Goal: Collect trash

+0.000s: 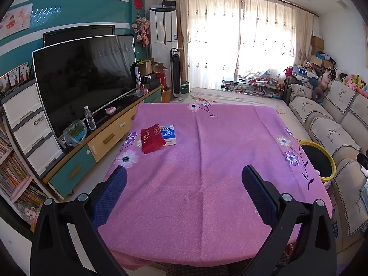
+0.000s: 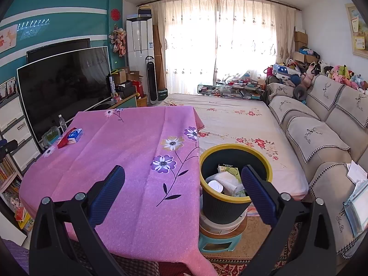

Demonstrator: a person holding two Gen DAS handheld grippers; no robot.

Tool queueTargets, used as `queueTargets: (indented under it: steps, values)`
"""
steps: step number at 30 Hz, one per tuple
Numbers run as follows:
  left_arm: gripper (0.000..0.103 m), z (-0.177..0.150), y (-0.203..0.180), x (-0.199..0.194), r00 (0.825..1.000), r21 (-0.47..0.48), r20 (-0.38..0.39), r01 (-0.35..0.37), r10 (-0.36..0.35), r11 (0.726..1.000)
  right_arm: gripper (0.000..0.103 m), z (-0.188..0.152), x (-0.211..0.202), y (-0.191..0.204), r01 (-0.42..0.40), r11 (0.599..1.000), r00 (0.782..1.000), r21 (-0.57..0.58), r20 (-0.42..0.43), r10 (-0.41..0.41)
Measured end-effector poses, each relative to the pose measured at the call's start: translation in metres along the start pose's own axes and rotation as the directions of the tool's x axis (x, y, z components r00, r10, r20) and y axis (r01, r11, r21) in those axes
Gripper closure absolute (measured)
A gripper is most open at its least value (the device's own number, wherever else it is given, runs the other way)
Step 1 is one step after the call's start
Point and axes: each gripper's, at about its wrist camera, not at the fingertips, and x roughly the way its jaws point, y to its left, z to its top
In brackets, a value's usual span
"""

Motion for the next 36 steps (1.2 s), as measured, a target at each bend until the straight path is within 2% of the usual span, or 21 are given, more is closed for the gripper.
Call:
queueTargets:
  steps: [36]
  values:
    - [0.005,0.0024,-0.0002,0.0043,1.0,0.005,-0.011,-0.008,0.008,1.0,0.007,-0.0047,0.0083,-0.0008,-0.008,1.0,1.0,0.004,-0.017,0.008]
